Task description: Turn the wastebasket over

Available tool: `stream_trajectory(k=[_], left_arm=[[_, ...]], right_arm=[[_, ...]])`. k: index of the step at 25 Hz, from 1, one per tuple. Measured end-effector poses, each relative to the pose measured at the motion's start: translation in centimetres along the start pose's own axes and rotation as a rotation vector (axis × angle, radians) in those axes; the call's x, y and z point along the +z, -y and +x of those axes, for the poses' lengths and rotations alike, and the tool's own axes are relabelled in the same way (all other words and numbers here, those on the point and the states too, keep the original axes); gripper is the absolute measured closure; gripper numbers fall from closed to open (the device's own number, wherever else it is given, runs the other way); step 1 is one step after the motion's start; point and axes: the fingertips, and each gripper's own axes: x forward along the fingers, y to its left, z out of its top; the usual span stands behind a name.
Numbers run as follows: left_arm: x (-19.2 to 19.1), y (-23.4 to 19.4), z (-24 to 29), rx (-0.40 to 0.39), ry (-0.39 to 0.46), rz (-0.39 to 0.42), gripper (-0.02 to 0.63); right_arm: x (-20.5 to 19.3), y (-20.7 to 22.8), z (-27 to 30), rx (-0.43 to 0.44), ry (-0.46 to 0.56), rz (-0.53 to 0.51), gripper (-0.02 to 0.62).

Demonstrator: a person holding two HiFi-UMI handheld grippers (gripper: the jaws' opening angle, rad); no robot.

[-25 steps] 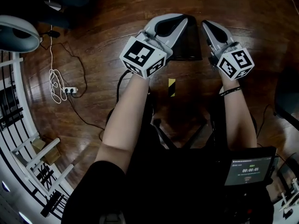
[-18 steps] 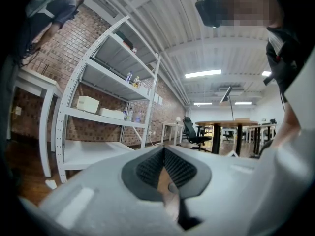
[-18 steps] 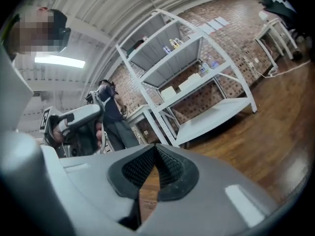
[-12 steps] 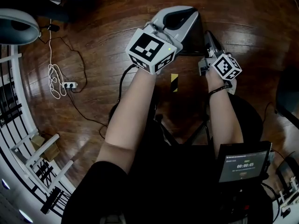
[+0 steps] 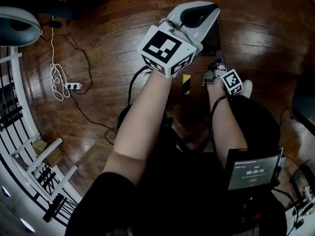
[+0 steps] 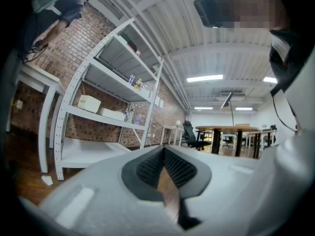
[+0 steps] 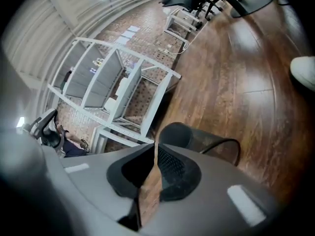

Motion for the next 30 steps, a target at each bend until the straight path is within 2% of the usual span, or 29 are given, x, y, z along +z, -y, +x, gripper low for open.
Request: stream_trajectory(k=[4, 8, 10, 12, 14, 30], left_arm=[[-0.2, -0.7, -0.4, 0.003, 0.005, -0.008, 0.604], [-0.1, -0.7, -0.2, 0.008, 0.009, -0.013, 0.604], [-0.1, -0.6, -0.2, 0.009, 0.011, -0.017, 0.604], [0.1, -0.7, -0.2, 0.011, 0.010, -0.019, 0.604], [0.4, -0.9, -0.2, 0.011, 0.013, -0.018, 0.604], [0.8, -1.4, -0.8, 0.023, 0.028, -0.035, 0.604]], right_arm=[[-2.5, 2.5, -0.2, -0.049, 0.000, 0.066, 0.560], [-4.3, 4.3, -0.6, -0.085, -0.002, 0.135, 0.504], [-5.0, 4.8, -0.6, -0.082, -0.008, 0.165, 0.474], [-5.5, 5.0, 0.1, -0.075, -0.017, 0.196, 0.416], [-5.7, 5.1, 1.0, -0.064, -0.018, 0.223, 0.396], [-5.9, 4.7, 6.0, 0.012, 0.030, 0.308, 0.394]])
